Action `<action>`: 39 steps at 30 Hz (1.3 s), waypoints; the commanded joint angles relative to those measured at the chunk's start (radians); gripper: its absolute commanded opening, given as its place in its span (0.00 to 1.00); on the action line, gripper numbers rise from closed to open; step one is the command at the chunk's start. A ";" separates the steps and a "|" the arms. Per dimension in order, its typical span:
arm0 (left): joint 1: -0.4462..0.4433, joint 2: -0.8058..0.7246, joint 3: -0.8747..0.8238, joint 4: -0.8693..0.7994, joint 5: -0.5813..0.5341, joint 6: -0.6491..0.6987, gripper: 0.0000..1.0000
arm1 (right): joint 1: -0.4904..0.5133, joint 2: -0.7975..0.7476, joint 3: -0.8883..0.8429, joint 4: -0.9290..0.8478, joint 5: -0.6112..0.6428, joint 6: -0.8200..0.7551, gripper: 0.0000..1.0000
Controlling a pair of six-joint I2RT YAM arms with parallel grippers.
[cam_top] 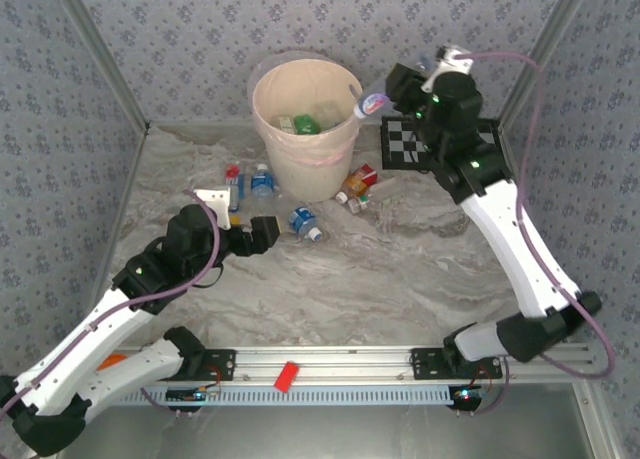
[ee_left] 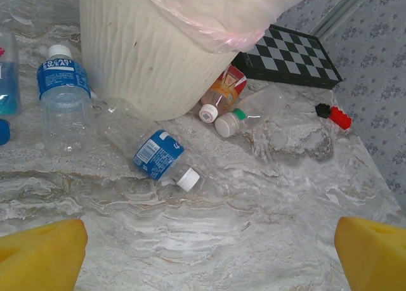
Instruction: Put the plastic bottles in the bin
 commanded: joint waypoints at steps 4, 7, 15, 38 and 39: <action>-0.004 -0.042 0.045 -0.034 -0.022 0.003 1.00 | 0.062 0.202 0.262 -0.032 0.007 -0.222 0.49; -0.003 -0.055 0.046 -0.049 -0.026 0.002 1.00 | 0.069 0.312 0.398 -0.100 -0.018 -0.264 0.50; -0.004 -0.095 0.040 -0.074 -0.049 0.009 1.00 | 0.094 0.543 0.649 -0.267 -0.090 -0.423 0.51; -0.004 -0.129 0.021 -0.096 -0.066 0.008 1.00 | 0.111 0.718 0.670 -0.331 -0.265 -0.551 0.52; -0.003 -0.129 0.021 -0.097 -0.066 0.008 1.00 | 0.110 0.717 0.672 -0.331 -0.264 -0.550 0.53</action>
